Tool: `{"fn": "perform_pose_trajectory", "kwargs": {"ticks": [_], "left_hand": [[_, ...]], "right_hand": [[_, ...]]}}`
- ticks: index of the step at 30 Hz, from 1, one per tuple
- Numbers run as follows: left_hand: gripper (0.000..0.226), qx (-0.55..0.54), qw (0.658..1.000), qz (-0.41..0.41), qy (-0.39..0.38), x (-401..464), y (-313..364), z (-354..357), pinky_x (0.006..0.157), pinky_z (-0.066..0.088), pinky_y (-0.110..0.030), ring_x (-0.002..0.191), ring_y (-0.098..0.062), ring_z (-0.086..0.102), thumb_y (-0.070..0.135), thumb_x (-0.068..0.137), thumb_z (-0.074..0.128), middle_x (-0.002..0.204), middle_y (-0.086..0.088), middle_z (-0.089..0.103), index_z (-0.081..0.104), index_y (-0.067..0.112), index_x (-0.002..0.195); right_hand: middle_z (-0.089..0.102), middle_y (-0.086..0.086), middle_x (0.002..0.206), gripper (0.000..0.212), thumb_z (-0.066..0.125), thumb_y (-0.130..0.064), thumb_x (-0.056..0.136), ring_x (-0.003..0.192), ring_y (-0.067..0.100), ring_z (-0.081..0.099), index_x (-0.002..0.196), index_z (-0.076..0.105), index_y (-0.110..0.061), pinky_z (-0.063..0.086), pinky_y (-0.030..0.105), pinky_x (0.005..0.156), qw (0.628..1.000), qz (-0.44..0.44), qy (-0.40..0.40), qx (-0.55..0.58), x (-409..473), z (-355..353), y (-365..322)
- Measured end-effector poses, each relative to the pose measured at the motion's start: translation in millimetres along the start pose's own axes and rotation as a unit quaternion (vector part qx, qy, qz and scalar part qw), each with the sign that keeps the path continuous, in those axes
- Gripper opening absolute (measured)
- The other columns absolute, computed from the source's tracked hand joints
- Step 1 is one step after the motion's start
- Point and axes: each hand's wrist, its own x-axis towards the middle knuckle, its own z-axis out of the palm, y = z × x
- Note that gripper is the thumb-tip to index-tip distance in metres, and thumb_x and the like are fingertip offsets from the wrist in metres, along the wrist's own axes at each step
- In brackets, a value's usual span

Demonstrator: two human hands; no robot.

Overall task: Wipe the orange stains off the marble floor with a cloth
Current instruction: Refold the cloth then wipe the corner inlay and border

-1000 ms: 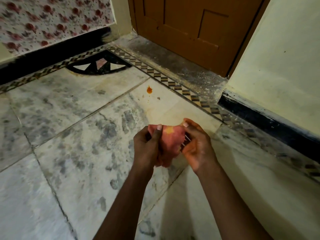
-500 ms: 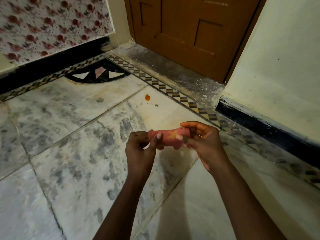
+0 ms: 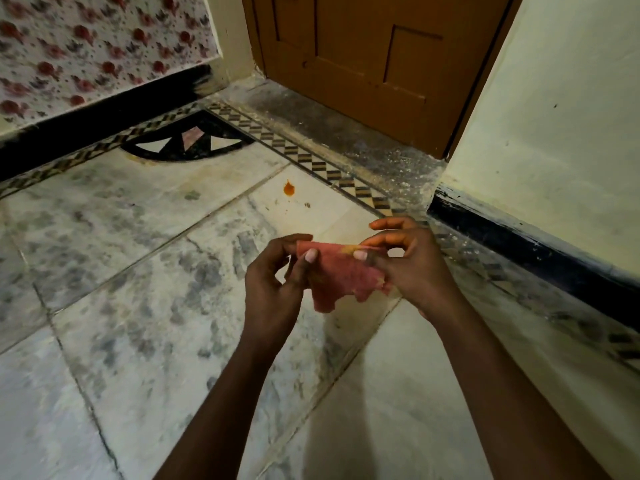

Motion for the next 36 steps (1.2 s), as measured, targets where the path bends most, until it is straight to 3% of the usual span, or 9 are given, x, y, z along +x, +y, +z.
{"fn": "perform_pose_trajectory", "kwargs": {"ticks": [2,4,7,12,14,19,23,31,36], "left_hand": [[0.012,0.011,1.000,0.011,-0.014,-0.6,1.2,1.4,0.079,0.059,-0.060,0.088,-0.030,0.073,0.024,0.105,0.069,0.090,-0.001,0.075,0.071,0.016,0.096],[0.007,0.018,0.999,0.025,-0.035,-1.7,2.6,2.7,0.077,0.058,-0.059,0.086,-0.028,0.072,0.025,0.104,0.070,0.090,0.000,0.074,0.071,0.019,0.108],[0.026,0.007,0.998,0.021,-0.056,-0.2,0.4,6.2,0.076,0.060,-0.057,0.087,-0.031,0.074,0.020,0.097,0.079,0.096,0.000,0.076,0.070,0.024,0.121],[0.021,-0.014,0.999,-0.026,-0.027,3.1,-10.5,14.1,0.084,0.061,-0.061,0.092,-0.036,0.073,0.034,0.088,0.084,0.102,-0.005,0.072,0.077,0.015,0.093],[0.025,0.018,1.000,-0.018,-0.006,3.5,-9.2,16.9,0.094,0.060,-0.051,0.105,-0.022,0.071,0.035,0.091,0.083,0.111,0.001,0.067,0.078,0.011,0.089],[0.025,0.019,0.999,0.006,-0.026,5.5,-0.8,22.0,0.085,0.061,-0.045,0.100,-0.020,0.073,0.031,0.100,0.075,0.102,0.001,0.071,0.078,0.012,0.084],[0.018,-0.022,0.999,-0.012,-0.029,7.1,4.7,25.2,0.059,0.060,-0.044,0.064,-0.030,0.073,0.024,0.103,0.072,0.078,-0.013,0.074,0.075,0.009,0.091],[0.019,-0.025,0.994,-0.041,-0.094,8.0,2.6,20.1,0.056,0.054,-0.026,0.061,-0.014,0.069,0.001,0.097,0.074,0.103,-0.004,0.074,0.072,0.008,0.115],[0.021,0.029,0.996,-0.038,-0.069,26.3,-10.9,26.4,0.058,0.053,-0.028,0.066,-0.018,0.067,-0.006,0.098,0.068,0.101,-0.004,0.074,0.066,0.013,0.105]], "right_hand": [[0.071,-0.003,0.114,0.006,0.087,-0.011,0.084,0.105,-0.001,0.065,0.088,0.082,-0.013,0.049,0.010,0.085,1.000,-0.018,-0.005,-0.007,3.0,-0.6,1.8],[0.077,0.002,0.094,0.001,0.081,-0.013,0.091,0.087,0.016,0.074,0.090,0.080,-0.013,0.059,0.031,0.075,1.000,-0.016,-0.017,0.003,4.9,-0.8,2.4],[0.074,-0.005,0.076,0.008,0.075,-0.014,0.097,0.065,0.009,0.069,0.089,0.076,-0.016,0.056,0.028,0.056,1.000,-0.012,-0.015,0.017,8.0,-1.2,5.5],[0.072,-0.007,0.085,0.005,0.076,-0.019,0.096,0.083,0.007,0.068,0.090,0.075,-0.021,0.050,0.014,0.067,1.000,-0.022,-0.011,-0.004,11.3,-2.3,6.2],[0.072,-0.003,0.086,0.006,0.076,-0.021,0.096,0.083,0.010,0.068,0.091,0.075,-0.018,0.051,0.016,0.068,1.000,-0.015,-0.009,-0.009,12.3,-4.2,6.5],[0.069,0.010,0.078,0.018,0.075,-0.025,0.097,0.069,0.018,0.064,0.091,0.072,-0.009,0.052,0.028,0.061,1.000,0.001,0.000,-0.003,14.8,-10.3,6.3],[0.068,0.012,0.080,0.021,0.073,-0.029,0.098,0.071,0.011,0.062,0.089,0.071,-0.010,0.050,0.029,0.064,1.000,-0.006,0.001,-0.008,16.3,-12.3,4.5],[0.073,0.005,0.085,0.018,0.063,-0.033,0.104,0.071,0.015,0.071,0.095,0.069,-0.018,0.055,0.032,0.054,0.998,0.050,-0.011,0.031,18.9,-9.9,18.5],[0.072,0.000,0.092,0.017,0.068,-0.020,0.102,0.094,0.021,0.070,0.087,0.069,-0.028,0.058,0.040,0.080,1.000,0.019,-0.020,-0.012,37.2,-7.0,23.7]]}}
